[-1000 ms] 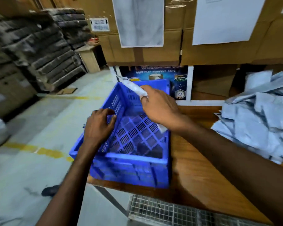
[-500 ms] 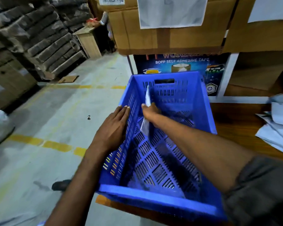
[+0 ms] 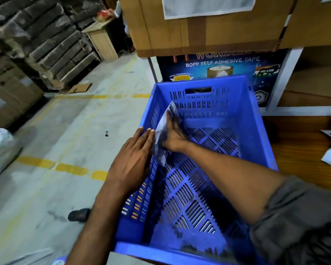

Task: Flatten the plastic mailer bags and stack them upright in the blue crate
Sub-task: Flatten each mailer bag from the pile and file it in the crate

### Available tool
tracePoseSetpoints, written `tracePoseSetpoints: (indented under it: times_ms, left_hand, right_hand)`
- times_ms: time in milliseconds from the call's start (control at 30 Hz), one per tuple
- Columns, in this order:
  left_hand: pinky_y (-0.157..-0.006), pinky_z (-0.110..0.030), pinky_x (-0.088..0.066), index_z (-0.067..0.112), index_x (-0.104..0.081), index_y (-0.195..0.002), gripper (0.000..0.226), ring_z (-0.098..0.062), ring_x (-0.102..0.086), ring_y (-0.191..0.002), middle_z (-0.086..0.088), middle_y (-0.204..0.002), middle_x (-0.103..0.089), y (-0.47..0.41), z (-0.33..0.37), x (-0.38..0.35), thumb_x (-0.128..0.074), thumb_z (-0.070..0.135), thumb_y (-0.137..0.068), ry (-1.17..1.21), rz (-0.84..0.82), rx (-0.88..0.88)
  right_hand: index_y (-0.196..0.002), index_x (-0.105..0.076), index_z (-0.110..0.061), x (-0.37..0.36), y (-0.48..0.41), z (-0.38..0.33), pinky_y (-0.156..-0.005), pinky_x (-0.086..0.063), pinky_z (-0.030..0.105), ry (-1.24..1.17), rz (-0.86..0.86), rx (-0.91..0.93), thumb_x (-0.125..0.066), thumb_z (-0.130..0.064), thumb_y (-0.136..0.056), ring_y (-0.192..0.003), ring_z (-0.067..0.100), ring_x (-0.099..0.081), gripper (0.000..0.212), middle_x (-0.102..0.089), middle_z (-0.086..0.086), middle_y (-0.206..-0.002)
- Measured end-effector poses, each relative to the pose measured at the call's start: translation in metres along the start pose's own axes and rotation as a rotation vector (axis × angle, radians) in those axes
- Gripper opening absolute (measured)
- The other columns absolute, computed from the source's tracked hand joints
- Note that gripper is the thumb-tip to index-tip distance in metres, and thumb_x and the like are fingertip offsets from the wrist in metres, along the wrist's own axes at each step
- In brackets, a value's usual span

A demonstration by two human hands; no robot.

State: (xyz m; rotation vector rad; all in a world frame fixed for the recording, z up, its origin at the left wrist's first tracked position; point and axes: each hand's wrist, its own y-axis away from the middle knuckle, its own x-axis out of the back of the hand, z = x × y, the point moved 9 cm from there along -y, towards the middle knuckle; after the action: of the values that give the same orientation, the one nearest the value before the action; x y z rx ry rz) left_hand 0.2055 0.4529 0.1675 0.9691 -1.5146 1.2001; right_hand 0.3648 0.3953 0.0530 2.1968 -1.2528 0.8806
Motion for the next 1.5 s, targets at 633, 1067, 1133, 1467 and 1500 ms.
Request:
tracePoseSetpoints:
  times_ms: [633, 1067, 1133, 1467, 1500]
  left_hand:
    - [-0.123, -0.038, -0.021, 0.002, -0.033, -0.158, 0.069, -0.030, -0.024, -0.155, -0.015, -0.162, -0.038, -0.002, -0.002, 0.002, -0.061, 0.005, -0.095, 0.029, -0.019, 0.028]
    - [-0.119, -0.047, -0.031, 0.006, -0.036, -0.157, 0.064, -0.034, -0.036, -0.150, -0.014, -0.159, -0.043, 0.004, 0.080, 0.064, -0.059, 0.029, -0.102, 0.051, 0.045, 0.098]
    - [-0.117, -0.048, -0.037, 0.009, -0.041, -0.155, 0.060, -0.033, -0.041, -0.146, -0.012, -0.155, -0.048, 0.006, 0.120, 0.074, -0.052, 0.036, -0.103, 0.121, 0.103, 0.104]
    - [-0.113, -0.042, -0.041, 0.014, -0.061, -0.134, 0.039, -0.024, -0.052, -0.135, -0.003, -0.136, -0.063, -0.004, 0.356, 0.084, -0.057, 0.034, -0.101, 0.406, 0.340, 0.023]
    - [-0.114, -0.040, -0.040, 0.014, -0.060, -0.135, 0.039, -0.023, -0.051, -0.136, -0.003, -0.137, -0.062, -0.004, 0.378, 0.077, -0.057, 0.033, -0.101, 0.435, 0.341, 0.027]
  right_hand:
    - [-0.161, 0.009, -0.029, 0.055, 0.018, -0.005, -0.112, -0.040, 0.052, 0.369, -0.040, 0.103, -0.083, -0.018, -0.072, -0.146, 0.039, -0.030, 0.128, -0.010, 0.010, -0.166]
    - [-0.127, -0.062, -0.022, 0.211, 0.202, -0.025, -0.104, -0.036, 0.047, 0.700, 0.373, 0.460, -0.064, -0.036, -0.090, -0.122, 0.027, -0.054, 0.039, -0.060, 0.000, -0.130]
    - [-0.120, -0.065, -0.022, 0.229, 0.240, -0.009, -0.097, -0.039, 0.045, 0.588, 0.472, 0.491, -0.063, -0.034, -0.090, -0.114, 0.026, -0.057, 0.033, -0.065, -0.001, -0.121]
    - [-0.107, -0.070, -0.022, 0.296, 0.409, 0.158, -0.081, -0.046, 0.039, 0.399, 0.600, 0.419, -0.067, -0.023, -0.086, -0.102, 0.023, -0.060, 0.021, -0.068, -0.004, -0.110]
    - [-0.107, -0.070, -0.022, 0.301, 0.422, 0.178, -0.081, -0.046, 0.039, 0.396, 0.588, 0.389, -0.065, -0.023, -0.087, -0.102, 0.023, -0.060, 0.021, -0.068, -0.004, -0.109]
